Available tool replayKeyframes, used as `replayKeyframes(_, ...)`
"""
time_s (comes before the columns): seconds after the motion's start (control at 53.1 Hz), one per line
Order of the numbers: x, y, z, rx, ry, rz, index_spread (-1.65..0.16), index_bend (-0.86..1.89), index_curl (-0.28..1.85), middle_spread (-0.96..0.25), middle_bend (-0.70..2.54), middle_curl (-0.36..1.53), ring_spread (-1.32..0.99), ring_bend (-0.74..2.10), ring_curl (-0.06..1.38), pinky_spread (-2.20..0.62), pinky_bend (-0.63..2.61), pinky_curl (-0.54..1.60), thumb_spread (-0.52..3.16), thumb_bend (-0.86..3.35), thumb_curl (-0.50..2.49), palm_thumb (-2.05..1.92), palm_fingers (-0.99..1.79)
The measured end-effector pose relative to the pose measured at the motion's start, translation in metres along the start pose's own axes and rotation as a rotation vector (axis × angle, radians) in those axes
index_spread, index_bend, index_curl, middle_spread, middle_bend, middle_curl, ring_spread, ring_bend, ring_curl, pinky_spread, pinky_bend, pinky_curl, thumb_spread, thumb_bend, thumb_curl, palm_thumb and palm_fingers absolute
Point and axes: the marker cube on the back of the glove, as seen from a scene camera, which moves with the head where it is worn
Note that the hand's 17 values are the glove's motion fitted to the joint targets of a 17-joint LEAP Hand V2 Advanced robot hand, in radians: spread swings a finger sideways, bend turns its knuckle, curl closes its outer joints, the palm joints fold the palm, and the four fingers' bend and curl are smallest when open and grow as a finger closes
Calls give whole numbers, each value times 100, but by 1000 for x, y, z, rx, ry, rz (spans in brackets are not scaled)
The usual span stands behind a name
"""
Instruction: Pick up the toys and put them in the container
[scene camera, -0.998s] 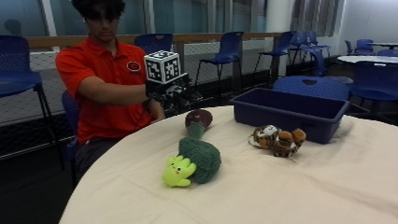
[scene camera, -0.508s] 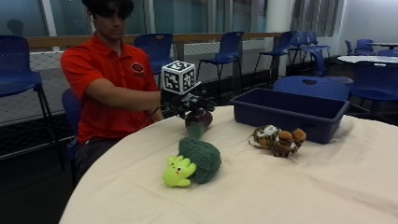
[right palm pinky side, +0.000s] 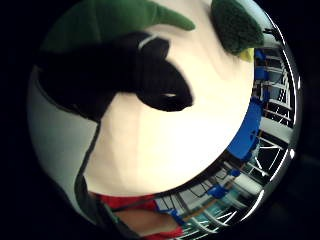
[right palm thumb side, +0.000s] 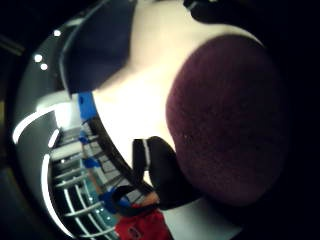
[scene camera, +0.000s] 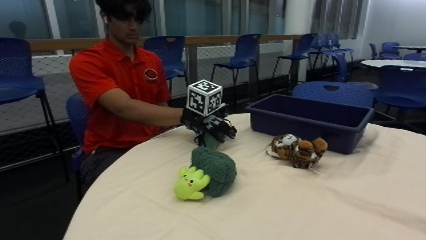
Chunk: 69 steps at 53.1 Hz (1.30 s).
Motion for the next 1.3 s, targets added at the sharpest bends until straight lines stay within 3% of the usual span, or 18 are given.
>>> replayKeyframes(0.207, -4, 2, 4, -45, 90, -5, -41, 22, 36, -10, 20, 20, -2, 28, 13, 8, 111, 40, 110, -2, 21, 0, 11)
replayKeyframes(0.452, -12, 4, 3, 47, 116, 15, -42, 29, 41, -16, 24, 25, -13, 44, 19, 5, 92, 34, 122, 1, 28, 9, 35)
replayKeyframes(0.565, -13, 5, -8, 91, 117, -30, -40, 27, 42, -25, 50, 35, -27, 51, 21, -4, 78, 29, 128, 10, 35, 27, 59)
replayKeyframes(0.753, -10, 12, -40, 134, 80, -50, -39, 16, 42, -34, 55, 40, -44, 76, 31, -28, 88, 32, 119, 20, 48, 54, 86)
replayKeyframes(1.016, -43, -16, -136, 235, 67, -81, -39, 18, 46, -40, 56, 46, -51, 77, 35, -41, 92, 35, 102, 17, 60, 64, 88)
replayKeyframes(1.299, -105, -73, -194, 294, 147, -132, -39, 18, 51, -42, 55, 51, -54, 74, 37, -43, 93, 35, 92, 13, 69, 67, 87)
